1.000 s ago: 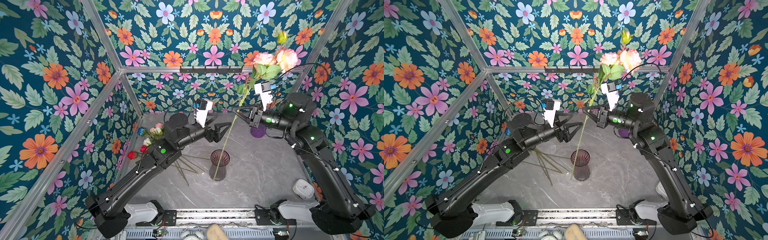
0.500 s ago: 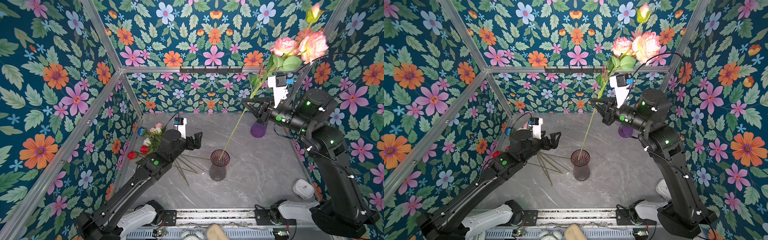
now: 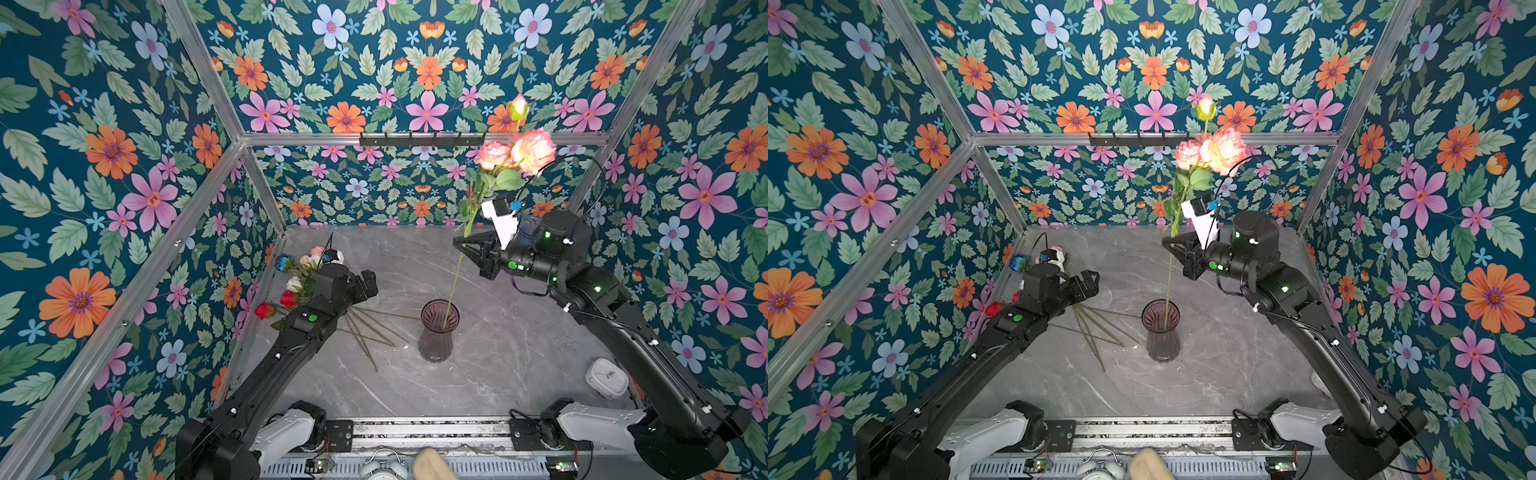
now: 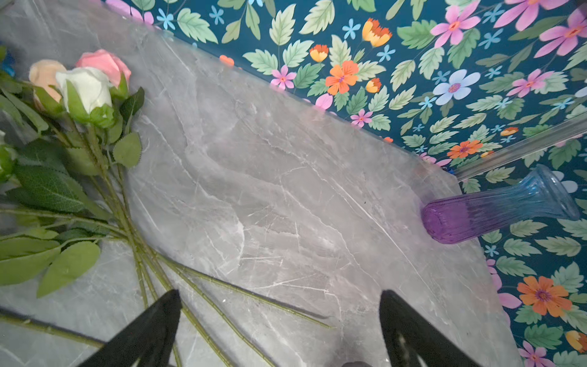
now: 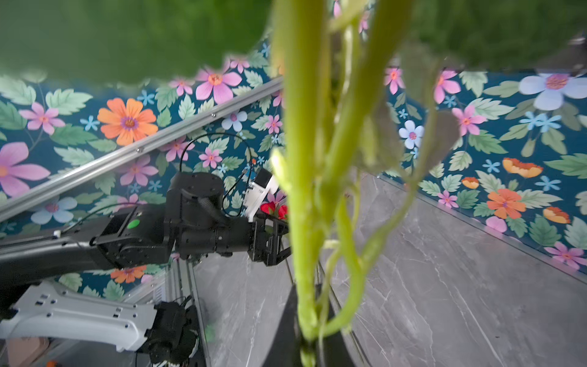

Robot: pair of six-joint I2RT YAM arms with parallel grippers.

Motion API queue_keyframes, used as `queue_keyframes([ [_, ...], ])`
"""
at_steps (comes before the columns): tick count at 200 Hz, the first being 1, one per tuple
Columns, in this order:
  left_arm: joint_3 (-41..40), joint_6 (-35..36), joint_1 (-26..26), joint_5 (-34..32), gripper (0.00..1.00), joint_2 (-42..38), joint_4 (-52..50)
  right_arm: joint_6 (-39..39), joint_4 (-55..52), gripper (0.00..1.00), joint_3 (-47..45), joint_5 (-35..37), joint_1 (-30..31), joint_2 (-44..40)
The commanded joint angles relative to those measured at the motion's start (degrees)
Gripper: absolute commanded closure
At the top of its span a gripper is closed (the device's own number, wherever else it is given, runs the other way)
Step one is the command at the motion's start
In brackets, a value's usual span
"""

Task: Arrange flowers in a vase
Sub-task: Place the flower in the vase.

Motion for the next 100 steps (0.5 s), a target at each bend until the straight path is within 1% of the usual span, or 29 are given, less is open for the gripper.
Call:
queue_keyframes([
  [1, -1.1, -1.1, 0.4, -0.2, 0.00, -0.6, 0.5, -3.6, 3.3, 1.00, -3.4, 1.2, 2.4, 0.2],
  [39, -2.5, -1.1, 1.1, -0.2, 0.00, -2.3, 0.2, -0.2, 9.6, 1.00, -13.9, 2.0, 4.2, -1.0],
  [75, -2.6, -1.1, 1.4, 0.4, 0.01, -1.9, 0.0, 0.4, 9.3, 1.00, -17.6, 3.9, 4.7, -1.9],
  [78, -2.7, -1.2, 1.4, 0.5, 0.00, -1.9, 0.0, 0.4, 9.3, 0.97, -17.8, 4.1, 4.7, -2.1],
  [80, -2.7, -1.2, 1.5, 0.6, 0.01, -1.8, 0.0, 0.3, 9.2, 0.93, -17.8, 4.1, 4.7, -2.2],
  [85, -2.8, -1.3, 1.5, 0.8, 0.01, -1.7, 0.3, 0.2, 8.9, 0.80, -17.9, 4.2, 4.7, -2.5],
  [89, -2.8, -1.3, 1.5, 1.0, 0.01, -1.6, 0.4, 0.1, 8.7, 0.65, -18.0, 4.2, 4.7, -2.7],
  [92, -2.9, -1.3, 1.5, 1.1, 0.00, -1.6, 0.5, 0.0, 8.5, 0.56, -18.0, 4.2, 4.7, -2.9],
  [95, -3.0, -1.4, 1.5, 1.3, 0.00, -1.5, 0.7, 0.0, 8.3, 0.49, -18.0, 4.2, 4.6, -3.0],
  [100, -3.1, -1.4, 1.5, 1.5, 0.00, -1.4, 0.9, -0.2, 7.9, 0.41, -18.0, 4.3, 4.7, -3.3],
])
